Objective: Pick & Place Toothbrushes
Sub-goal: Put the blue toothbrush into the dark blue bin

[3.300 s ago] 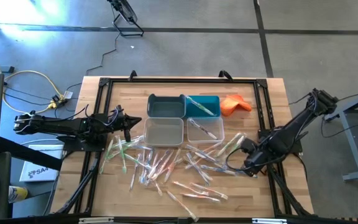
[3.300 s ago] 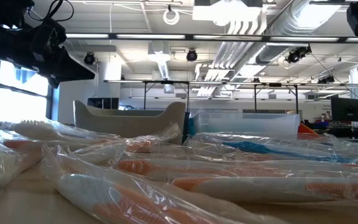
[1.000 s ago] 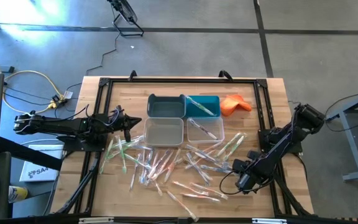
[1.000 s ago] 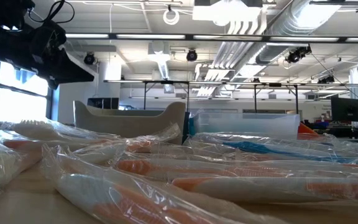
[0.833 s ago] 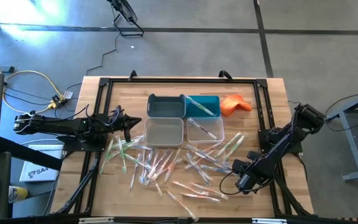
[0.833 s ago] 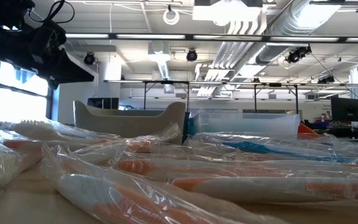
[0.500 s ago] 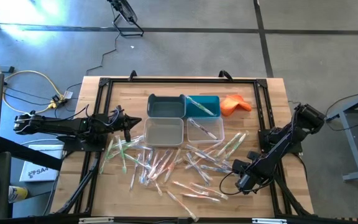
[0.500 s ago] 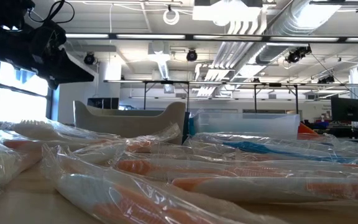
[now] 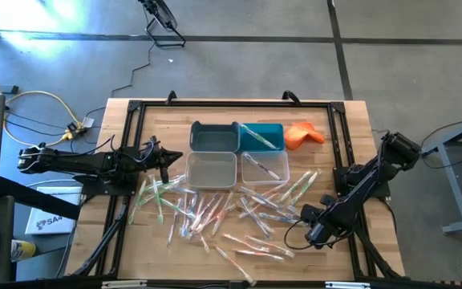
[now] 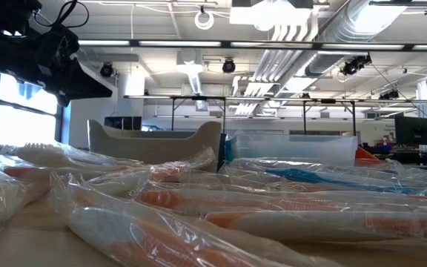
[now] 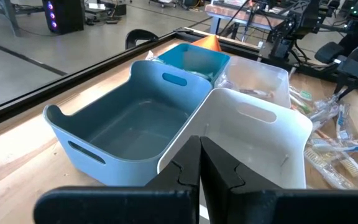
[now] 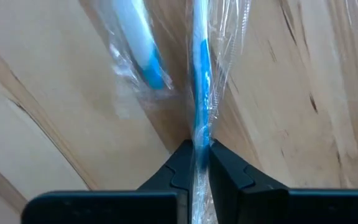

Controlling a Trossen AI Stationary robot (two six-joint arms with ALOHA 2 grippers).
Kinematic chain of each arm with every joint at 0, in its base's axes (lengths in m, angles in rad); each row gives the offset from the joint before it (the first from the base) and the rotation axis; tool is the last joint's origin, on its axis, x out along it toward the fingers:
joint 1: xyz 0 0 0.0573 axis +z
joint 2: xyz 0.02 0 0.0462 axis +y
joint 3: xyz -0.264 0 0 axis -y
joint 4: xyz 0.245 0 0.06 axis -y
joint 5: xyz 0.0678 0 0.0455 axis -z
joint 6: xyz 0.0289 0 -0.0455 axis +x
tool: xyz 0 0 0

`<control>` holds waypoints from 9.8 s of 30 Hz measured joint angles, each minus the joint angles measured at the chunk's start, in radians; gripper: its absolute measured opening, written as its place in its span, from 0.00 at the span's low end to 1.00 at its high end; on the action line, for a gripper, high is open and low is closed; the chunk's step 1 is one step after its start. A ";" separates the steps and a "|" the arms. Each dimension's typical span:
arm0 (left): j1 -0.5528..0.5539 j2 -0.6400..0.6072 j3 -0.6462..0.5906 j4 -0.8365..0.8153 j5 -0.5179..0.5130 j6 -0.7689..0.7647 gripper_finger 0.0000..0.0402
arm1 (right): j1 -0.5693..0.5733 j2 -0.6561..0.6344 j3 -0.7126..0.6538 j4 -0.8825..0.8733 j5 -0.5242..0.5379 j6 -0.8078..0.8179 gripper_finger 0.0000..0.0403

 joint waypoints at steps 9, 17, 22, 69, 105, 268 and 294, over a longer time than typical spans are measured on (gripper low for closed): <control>0.000 0.000 0.000 -0.001 0.000 0.000 0.00 | -0.048 -0.130 0.003 -0.066 -0.002 -0.004 0.06; 0.000 0.000 0.000 -0.001 0.000 0.000 0.00 | -0.146 -0.248 0.004 -0.051 0.010 -0.039 0.06; 0.000 0.000 0.000 -0.001 0.000 0.000 0.00 | -0.201 -0.310 0.005 -0.002 0.075 -0.099 0.06; 0.000 0.000 0.000 0.065 0.001 -0.063 0.00 | -0.694 -0.295 0.008 0.902 0.822 -1.109 0.06; 0.000 0.001 0.000 0.222 0.006 -0.062 0.00 | -0.735 -0.051 0.008 1.268 0.762 -1.212 0.06; 0.190 1.158 0.675 0.834 0.535 0.120 0.03 | -0.742 -0.051 0.008 1.279 0.603 -1.343 0.16; 0.274 1.126 0.674 0.788 0.540 0.182 0.03 | -0.713 -0.120 0.008 1.220 0.738 -1.348 0.64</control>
